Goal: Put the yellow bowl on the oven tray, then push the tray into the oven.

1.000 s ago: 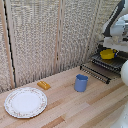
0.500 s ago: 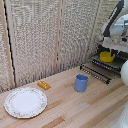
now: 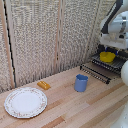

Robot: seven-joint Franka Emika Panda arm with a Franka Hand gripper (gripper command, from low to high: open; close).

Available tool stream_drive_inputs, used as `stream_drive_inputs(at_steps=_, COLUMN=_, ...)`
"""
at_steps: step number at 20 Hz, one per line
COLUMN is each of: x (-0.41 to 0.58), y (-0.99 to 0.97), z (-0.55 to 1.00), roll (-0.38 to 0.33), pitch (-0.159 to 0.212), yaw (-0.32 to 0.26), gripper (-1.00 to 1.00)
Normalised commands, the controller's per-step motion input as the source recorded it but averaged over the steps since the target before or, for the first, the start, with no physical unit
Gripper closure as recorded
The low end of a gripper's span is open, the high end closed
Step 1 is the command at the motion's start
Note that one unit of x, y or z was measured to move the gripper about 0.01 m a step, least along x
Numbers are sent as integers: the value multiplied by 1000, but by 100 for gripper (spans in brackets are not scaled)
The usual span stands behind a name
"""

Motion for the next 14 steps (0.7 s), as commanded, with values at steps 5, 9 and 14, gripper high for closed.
stream_drive_inputs(at_steps=5, x=149, y=465, z=533, roll=-148, pitch=143, yaw=88, gripper=-100)
stream_drive_inputs(at_steps=9, x=10, y=356, z=371, roll=-156, pitch=230, yaw=160, gripper=-100)
stream_drive_inputs(at_steps=14, x=0, y=289, z=298, roll=-182, pitch=234, yaw=161, gripper=-100)
